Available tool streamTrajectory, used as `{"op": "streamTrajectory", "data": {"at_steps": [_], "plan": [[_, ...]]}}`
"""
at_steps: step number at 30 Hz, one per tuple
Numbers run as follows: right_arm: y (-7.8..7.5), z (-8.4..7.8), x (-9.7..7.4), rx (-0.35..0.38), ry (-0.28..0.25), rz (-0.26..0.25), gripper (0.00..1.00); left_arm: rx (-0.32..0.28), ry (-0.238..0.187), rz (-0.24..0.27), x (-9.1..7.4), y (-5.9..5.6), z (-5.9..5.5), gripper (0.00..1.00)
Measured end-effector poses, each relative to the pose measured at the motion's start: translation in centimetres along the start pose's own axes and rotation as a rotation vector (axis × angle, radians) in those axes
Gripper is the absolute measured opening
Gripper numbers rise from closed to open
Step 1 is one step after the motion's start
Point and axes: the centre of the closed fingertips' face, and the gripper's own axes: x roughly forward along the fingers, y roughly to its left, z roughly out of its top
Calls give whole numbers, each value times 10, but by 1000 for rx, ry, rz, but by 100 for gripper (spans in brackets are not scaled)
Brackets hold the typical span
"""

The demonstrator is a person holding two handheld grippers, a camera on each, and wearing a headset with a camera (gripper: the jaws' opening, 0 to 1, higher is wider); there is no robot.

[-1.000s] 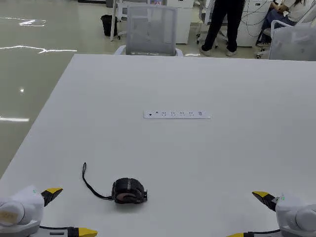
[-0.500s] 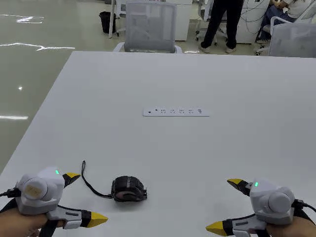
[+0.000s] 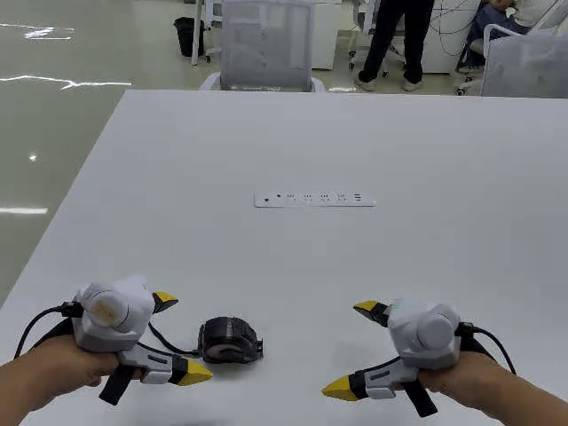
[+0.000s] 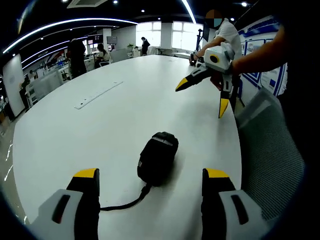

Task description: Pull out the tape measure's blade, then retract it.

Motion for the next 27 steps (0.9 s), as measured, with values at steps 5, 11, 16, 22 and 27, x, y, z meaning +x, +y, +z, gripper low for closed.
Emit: {"op": "streamTrajectory", "data": {"at_steps": [5,11,16,22,27], "plan": [[2,9,13,-34,12,34,92,42,14,-29,8,2,8,78],[1,15,29,-38,24,61,91,66,27,-57,17,3,13,77],[7,19,43,-72,43,100,88,132,77,-105,27,1,9,77],[13,26,58,-123,57,141,85,220,109,-162,36,-4,10,68],[20,29,71,-182,84,189,79,275,151,-207,44,-13,9,63]]}}
